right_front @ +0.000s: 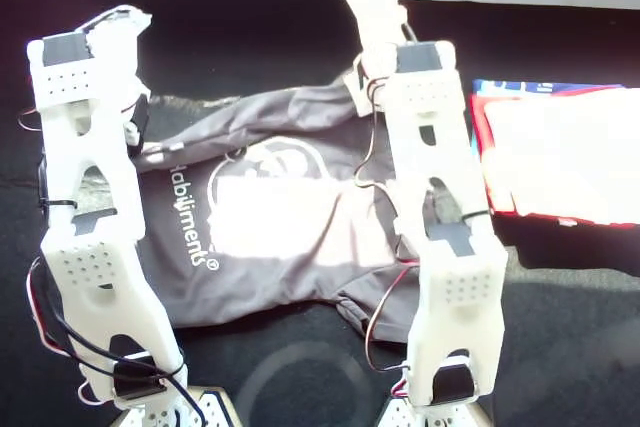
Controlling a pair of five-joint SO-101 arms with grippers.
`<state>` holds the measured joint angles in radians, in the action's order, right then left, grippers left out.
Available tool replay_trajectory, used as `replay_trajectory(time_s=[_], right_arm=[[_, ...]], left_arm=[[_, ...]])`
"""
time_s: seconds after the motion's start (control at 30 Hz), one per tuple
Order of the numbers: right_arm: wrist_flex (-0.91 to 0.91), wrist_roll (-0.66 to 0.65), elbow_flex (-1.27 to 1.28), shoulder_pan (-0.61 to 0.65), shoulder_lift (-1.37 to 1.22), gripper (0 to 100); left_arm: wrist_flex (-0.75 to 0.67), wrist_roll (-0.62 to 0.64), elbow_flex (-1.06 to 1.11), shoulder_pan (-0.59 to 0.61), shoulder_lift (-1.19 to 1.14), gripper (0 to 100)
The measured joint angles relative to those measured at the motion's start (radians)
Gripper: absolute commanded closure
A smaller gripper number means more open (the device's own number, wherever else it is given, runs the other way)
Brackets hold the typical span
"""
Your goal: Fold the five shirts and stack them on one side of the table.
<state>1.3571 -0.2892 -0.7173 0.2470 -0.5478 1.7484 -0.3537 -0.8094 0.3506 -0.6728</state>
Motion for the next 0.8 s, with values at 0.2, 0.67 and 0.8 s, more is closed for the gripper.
replay_trajectory(time_s=[0.2,0.67,0.8], right_arm=[[0.124,0.000,0.000,-0.028,0.095,99.2],[0.391,0.046,0.092,-0.031,0.390,99.2],[0.364,0.057,0.295,-0.031,0.552,99.2]], left_arm=[[0.008,0.000,0.092,0.000,0.066,99],[0.008,-0.029,0.729,-0.014,0.531,99],[0.008,-0.029,0.813,-0.014,0.609,99]])
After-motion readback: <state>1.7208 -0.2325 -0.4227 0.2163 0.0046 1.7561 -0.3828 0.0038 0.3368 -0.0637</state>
